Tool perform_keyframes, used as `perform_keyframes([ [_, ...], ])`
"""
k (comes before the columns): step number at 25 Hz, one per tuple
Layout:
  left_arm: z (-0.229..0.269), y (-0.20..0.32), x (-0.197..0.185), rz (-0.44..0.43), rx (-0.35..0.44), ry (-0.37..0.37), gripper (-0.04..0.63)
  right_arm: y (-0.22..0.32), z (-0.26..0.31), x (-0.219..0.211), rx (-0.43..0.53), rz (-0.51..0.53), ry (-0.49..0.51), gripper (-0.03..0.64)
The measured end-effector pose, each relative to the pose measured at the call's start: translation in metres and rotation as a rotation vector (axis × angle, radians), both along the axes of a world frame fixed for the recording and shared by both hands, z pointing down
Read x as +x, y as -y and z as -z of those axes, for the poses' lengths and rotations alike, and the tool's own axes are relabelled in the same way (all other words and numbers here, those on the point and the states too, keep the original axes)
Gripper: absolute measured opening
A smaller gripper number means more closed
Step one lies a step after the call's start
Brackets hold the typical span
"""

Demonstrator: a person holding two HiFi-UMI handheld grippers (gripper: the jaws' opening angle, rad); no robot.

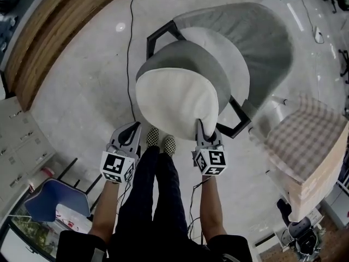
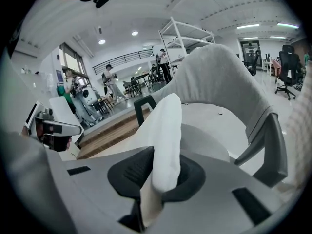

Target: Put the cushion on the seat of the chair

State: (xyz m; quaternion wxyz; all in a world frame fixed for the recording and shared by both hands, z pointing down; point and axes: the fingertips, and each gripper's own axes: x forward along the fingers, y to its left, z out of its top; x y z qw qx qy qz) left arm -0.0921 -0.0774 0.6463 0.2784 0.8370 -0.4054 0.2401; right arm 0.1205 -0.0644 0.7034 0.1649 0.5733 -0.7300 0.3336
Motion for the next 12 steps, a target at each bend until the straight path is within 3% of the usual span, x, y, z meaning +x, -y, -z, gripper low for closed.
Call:
perform_keyframes([
  [12, -0.037, 0.002, 0.005, -0.011, -0.037, 0.003, 0.023, 0.011, -0.065, 0.028, -0.061, -0.067, 0.011, 0.062],
])
